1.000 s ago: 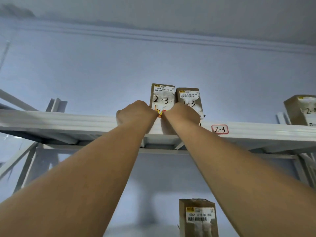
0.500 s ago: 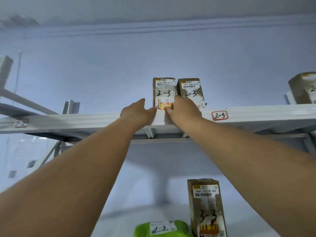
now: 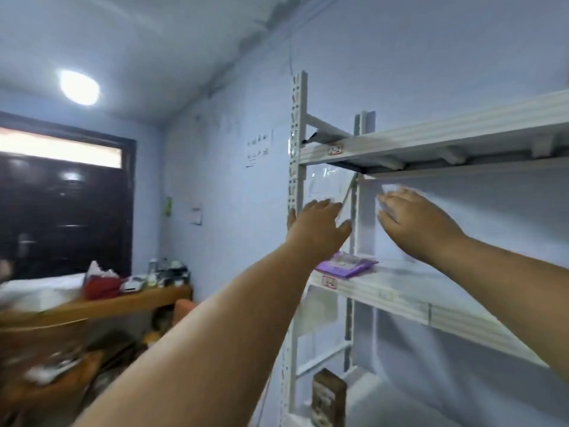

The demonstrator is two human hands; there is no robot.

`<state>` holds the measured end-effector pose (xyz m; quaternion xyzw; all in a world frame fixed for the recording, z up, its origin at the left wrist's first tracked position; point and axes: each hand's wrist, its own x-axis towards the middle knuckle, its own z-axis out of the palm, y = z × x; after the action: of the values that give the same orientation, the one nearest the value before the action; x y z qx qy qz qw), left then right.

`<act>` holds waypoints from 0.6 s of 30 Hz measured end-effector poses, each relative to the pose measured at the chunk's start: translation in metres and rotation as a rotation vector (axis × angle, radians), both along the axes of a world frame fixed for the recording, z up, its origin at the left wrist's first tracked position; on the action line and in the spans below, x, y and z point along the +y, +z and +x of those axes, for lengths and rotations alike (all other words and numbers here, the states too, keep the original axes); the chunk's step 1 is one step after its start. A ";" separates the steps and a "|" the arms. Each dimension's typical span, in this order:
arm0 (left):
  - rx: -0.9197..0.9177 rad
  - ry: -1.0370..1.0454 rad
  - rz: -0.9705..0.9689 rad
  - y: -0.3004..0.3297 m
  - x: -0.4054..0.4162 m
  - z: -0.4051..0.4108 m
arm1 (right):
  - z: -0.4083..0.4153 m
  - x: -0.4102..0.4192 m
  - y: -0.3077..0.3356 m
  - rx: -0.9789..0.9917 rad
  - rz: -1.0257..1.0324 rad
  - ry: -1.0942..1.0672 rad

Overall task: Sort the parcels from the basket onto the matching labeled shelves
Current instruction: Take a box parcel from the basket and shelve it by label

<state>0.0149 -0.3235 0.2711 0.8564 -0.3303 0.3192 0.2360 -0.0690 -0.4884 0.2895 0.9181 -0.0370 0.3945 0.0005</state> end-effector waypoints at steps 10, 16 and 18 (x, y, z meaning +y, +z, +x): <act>0.413 0.499 -0.037 -0.073 0.235 0.040 | 0.123 0.204 -0.094 0.303 -0.009 0.448; 0.563 0.556 -0.227 -0.126 0.312 0.095 | 0.192 0.268 -0.123 0.348 0.074 0.582; 0.616 0.562 -0.288 -0.157 0.330 0.120 | 0.219 0.280 -0.145 0.370 0.133 0.610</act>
<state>0.1347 0.0065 0.1138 0.9264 0.0491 0.1435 0.3446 0.1500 -0.2088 0.1448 0.9409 0.2136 0.2003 -0.1703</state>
